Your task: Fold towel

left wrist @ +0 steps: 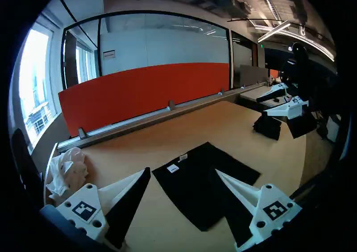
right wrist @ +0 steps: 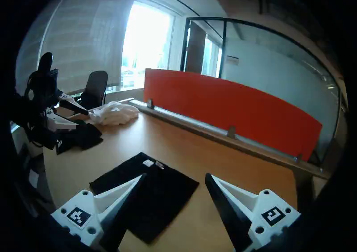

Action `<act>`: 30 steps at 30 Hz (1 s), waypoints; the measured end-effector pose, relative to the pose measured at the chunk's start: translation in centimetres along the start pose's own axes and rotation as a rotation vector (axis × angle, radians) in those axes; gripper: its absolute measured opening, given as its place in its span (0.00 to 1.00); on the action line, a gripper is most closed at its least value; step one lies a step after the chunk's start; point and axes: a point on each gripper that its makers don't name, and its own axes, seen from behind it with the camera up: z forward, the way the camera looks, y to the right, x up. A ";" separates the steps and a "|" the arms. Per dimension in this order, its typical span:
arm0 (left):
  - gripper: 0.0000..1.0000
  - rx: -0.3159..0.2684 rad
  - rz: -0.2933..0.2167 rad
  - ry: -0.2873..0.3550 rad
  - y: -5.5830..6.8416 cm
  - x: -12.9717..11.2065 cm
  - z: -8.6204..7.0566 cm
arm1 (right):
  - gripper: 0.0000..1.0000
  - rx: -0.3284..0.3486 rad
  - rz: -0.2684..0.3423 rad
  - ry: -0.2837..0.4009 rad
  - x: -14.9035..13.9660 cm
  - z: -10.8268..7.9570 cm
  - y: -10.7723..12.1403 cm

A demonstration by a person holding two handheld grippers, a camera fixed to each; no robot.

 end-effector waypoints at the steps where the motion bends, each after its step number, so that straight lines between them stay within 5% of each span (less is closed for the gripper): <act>1: 0.96 -0.004 0.001 -0.005 0.2 -0.4 0.1 | 1.00 0.003 0.000 -0.005 -0.3 0.2 -0.1; 30: 0.96 -0.105 0.048 -0.168 3.8 -10.6 3.8 | 1.00 0.098 -0.021 -0.157 -10.9 4.3 -3.5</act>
